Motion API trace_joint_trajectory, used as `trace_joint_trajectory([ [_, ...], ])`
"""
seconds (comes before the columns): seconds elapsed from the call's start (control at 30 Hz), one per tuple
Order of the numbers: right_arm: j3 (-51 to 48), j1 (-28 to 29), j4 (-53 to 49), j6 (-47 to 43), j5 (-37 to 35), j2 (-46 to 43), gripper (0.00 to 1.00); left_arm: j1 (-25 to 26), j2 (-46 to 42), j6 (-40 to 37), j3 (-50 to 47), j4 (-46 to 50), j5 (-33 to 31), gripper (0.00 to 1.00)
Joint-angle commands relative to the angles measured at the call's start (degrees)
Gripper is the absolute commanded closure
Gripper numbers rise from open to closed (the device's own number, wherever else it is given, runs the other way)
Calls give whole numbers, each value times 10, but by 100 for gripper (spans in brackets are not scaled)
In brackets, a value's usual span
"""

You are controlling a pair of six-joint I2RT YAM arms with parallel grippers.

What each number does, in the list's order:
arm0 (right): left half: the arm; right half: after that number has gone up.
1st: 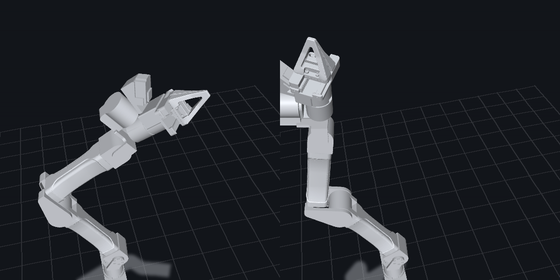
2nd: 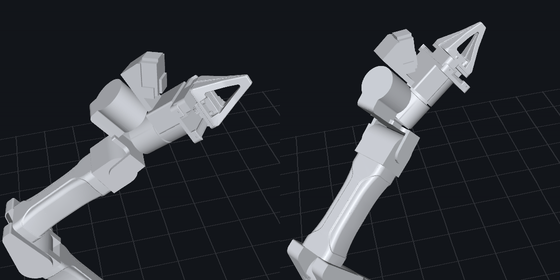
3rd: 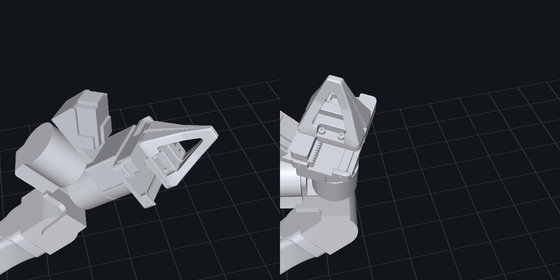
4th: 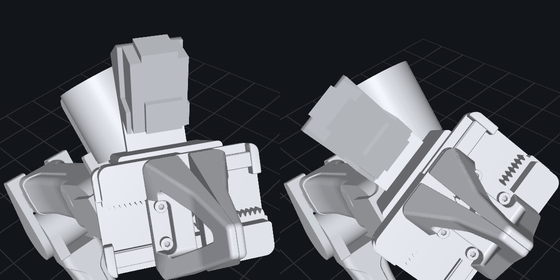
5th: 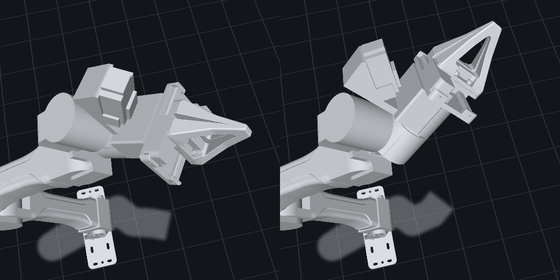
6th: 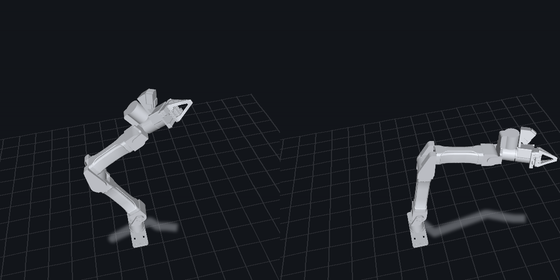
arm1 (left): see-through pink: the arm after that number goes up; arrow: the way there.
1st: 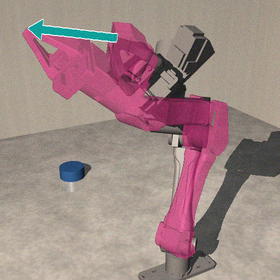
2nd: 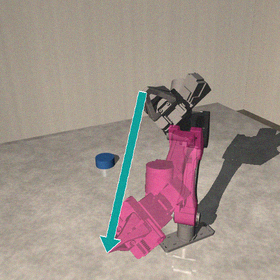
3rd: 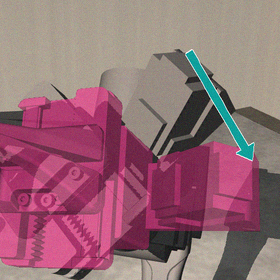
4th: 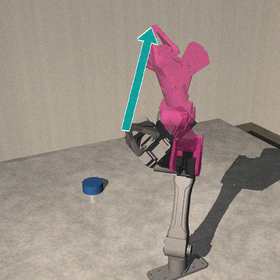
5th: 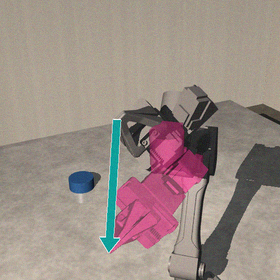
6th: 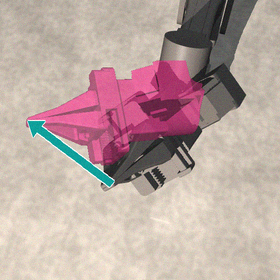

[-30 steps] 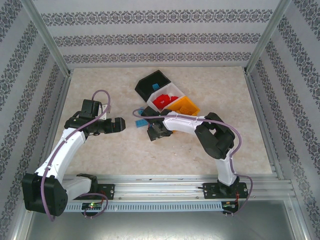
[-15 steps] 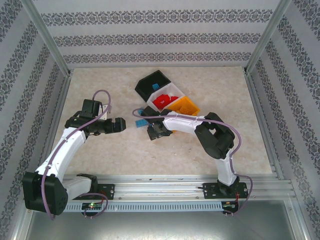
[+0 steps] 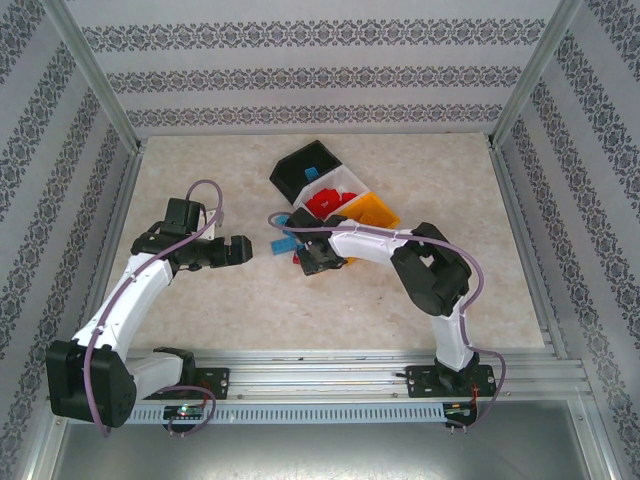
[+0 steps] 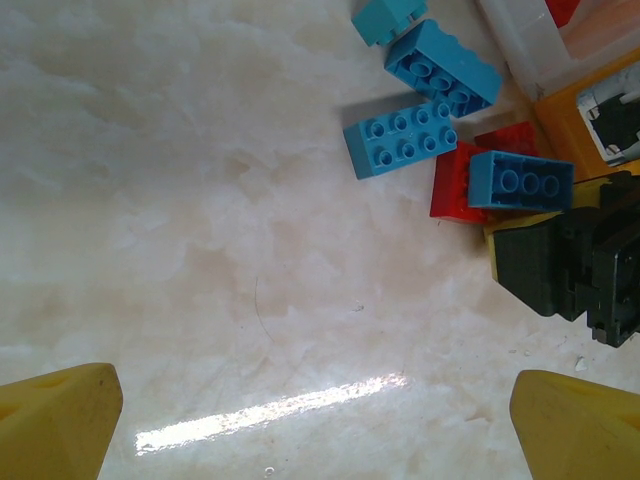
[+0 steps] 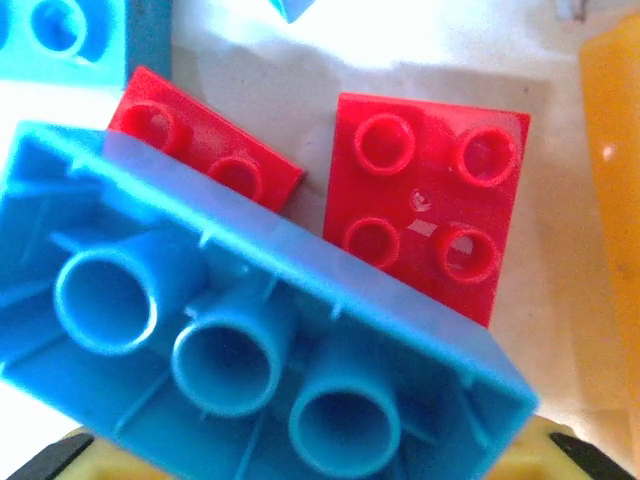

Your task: Sort the legos into containers by color

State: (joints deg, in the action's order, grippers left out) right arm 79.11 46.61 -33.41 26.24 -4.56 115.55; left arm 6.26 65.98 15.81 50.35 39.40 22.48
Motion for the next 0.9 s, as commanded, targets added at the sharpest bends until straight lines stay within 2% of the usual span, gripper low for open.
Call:
trace_joint_trajectory([
  [0.0,-17,2,-2,2,4,-50,62,-6,2,-4,0,-5,7,0],
  [0.27,-52,4,-7,6,8,-153,63,-6,2,-4,0,-3,3,0],
  [0.47,-43,-30,-36,-16,-11,-212,63,-6,-1,-5,-2,-5,6,0],
  [0.63,-33,-78,-49,-35,-6,-224,62,-6,-4,-5,-2,-6,9,0],
  [0.87,-6,-138,-51,-55,8,-192,62,-6,-3,-5,-2,-6,10,0],
])
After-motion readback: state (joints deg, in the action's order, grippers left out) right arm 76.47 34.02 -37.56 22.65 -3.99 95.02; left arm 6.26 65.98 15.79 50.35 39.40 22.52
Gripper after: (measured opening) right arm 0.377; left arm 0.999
